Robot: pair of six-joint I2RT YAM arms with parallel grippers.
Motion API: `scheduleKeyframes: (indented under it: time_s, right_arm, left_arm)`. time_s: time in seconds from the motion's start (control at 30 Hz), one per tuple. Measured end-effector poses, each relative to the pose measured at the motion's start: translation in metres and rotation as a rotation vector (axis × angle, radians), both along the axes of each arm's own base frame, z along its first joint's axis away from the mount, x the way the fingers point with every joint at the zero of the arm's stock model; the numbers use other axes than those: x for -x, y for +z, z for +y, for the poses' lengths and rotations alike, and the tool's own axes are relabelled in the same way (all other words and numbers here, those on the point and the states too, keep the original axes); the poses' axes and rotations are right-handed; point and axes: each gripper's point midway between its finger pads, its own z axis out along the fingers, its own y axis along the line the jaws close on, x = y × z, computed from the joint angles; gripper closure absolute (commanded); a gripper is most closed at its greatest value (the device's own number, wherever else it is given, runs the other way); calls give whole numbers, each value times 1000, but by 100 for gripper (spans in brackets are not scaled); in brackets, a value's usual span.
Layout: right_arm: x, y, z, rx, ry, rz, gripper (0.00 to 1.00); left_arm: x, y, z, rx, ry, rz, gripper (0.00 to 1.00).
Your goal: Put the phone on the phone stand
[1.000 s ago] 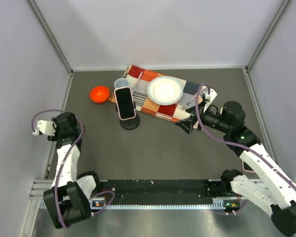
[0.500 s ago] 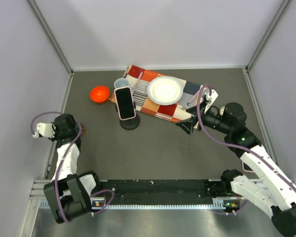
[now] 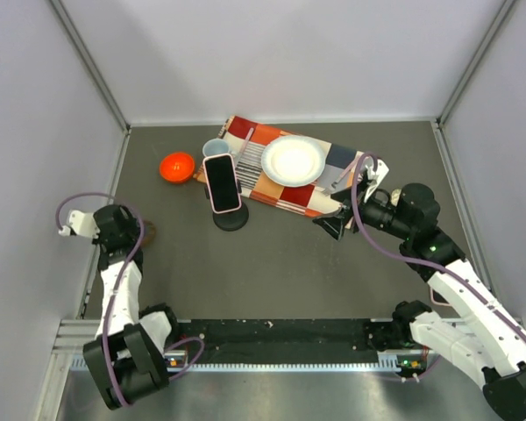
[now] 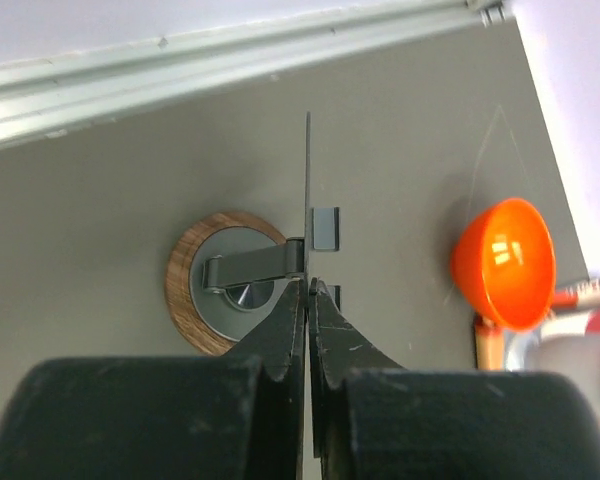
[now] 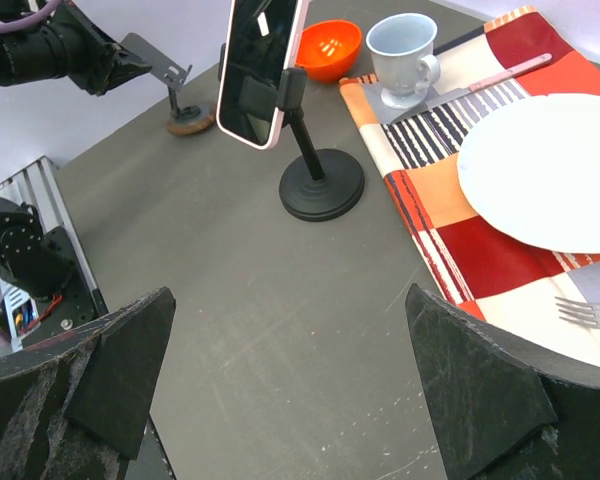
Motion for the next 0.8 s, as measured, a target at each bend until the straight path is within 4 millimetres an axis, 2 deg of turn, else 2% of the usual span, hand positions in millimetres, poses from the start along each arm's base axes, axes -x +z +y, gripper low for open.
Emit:
scheduleKeyframes:
  time_s: [0.13,0.27,0.33,0.4,0.43,0.53,0.6,0.8]
  right_arm:
    - [0,0,0,0,-4,-1,1]
    - [-1,-1,1,0,1,2,1]
    - [-2,-3,2,2,6,8,1]
    - [-4,-6,3,6,7,18,1]
    - [-5,-9,3,9,5,22,1]
    - [-7,-14,3,15,1,33,1]
    - [-8,-13,3,14,-2,31,1]
    - [-9,-17,4,16,8,43,1]
  left_arm:
    - [4,0,-28,27,-136,-19,100]
    - [9,-1,-71,53,-311,-29,100]
    - [8,-2,-99,52,-412,-15,100]
    - [9,-2,-140,41,-559,2,100]
    - [12,-2,-161,38,-633,9,100]
    - [30,-2,-202,26,-785,24,100]
    - [42,-1,-213,22,-831,30,100]
    - [70,-4,-228,62,-908,13,100]
